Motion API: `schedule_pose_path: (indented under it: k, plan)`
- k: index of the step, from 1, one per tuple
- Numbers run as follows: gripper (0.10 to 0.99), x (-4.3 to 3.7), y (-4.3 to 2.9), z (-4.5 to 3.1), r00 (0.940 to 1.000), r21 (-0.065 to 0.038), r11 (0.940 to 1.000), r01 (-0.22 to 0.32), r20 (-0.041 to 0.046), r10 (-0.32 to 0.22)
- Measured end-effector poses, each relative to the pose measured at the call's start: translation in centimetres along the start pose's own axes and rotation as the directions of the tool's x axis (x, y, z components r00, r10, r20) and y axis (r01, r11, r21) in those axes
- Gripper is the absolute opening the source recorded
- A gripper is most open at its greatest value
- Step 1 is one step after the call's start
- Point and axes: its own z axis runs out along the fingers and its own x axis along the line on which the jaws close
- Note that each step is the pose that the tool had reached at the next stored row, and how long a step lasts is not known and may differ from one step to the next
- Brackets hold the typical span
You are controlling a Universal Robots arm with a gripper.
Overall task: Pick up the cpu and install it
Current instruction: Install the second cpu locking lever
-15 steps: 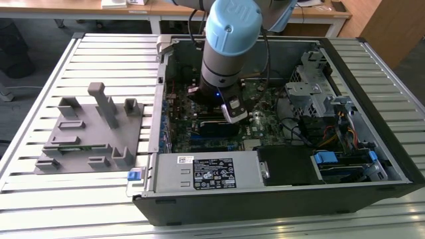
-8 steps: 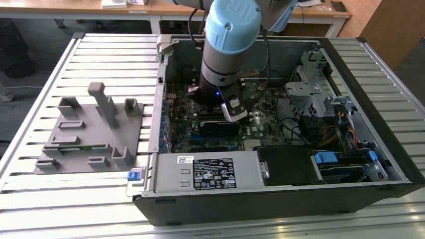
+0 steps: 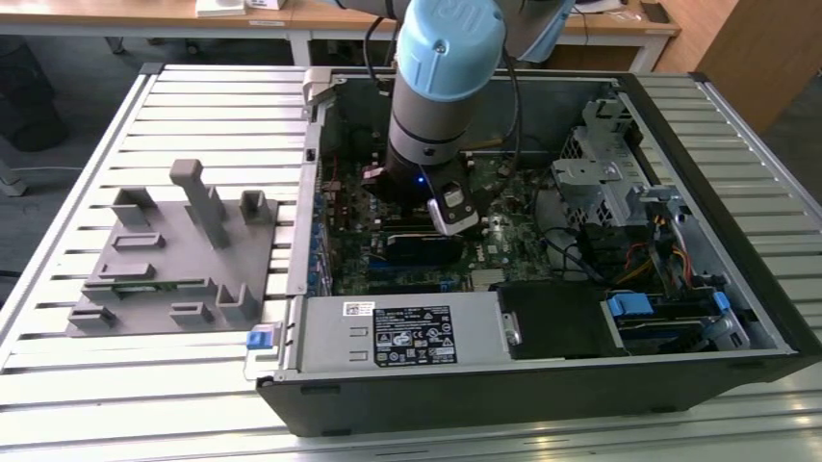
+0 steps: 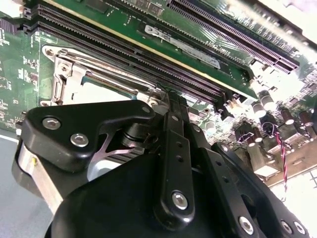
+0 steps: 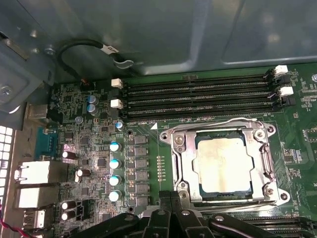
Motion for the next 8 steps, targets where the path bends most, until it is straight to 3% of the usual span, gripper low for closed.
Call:
schedule_pose_path:
  k: [8]
  plan:
    - [0.106, 0.05, 0.17, -0.56, 1.0, 0.0, 1.0, 0.0, 0.0, 0.0]
